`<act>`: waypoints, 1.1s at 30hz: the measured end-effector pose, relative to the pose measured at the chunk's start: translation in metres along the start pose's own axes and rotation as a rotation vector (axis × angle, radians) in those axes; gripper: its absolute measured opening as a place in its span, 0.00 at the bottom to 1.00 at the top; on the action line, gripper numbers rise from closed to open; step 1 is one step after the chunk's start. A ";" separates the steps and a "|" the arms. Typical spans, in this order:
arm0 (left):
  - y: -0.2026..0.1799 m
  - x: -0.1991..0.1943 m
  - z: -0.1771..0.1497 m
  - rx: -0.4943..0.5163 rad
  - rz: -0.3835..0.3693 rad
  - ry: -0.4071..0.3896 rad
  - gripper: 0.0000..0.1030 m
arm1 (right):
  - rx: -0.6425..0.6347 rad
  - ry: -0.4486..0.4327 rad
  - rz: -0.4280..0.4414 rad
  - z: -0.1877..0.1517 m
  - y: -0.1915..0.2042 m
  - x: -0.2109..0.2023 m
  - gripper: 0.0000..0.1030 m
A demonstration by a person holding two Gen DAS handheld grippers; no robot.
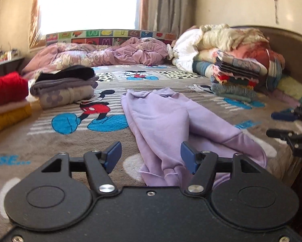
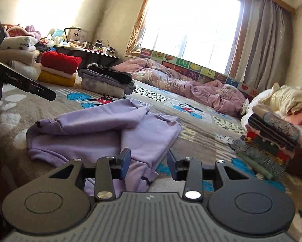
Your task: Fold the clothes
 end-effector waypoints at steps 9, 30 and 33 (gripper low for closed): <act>-0.031 -0.007 -0.010 0.218 0.036 0.030 0.68 | -0.205 0.073 0.042 -0.025 0.025 -0.007 0.48; 0.068 0.173 0.151 -0.190 -0.142 0.258 0.56 | -0.190 -0.096 0.191 0.062 0.068 0.084 0.60; 0.081 0.203 0.155 -0.264 -0.144 0.292 0.54 | -0.181 -0.054 0.183 0.062 0.064 0.111 0.60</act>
Point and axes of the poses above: each gripper's, at about its wrist camera, not at the fingertips, and x roughly the way its jaws point, y to its left, z to its top, the point moved 1 cm from there along x, roughly the way its jaws point, and after that the axes turned 1 degree about -x, right-handed, at the moved point
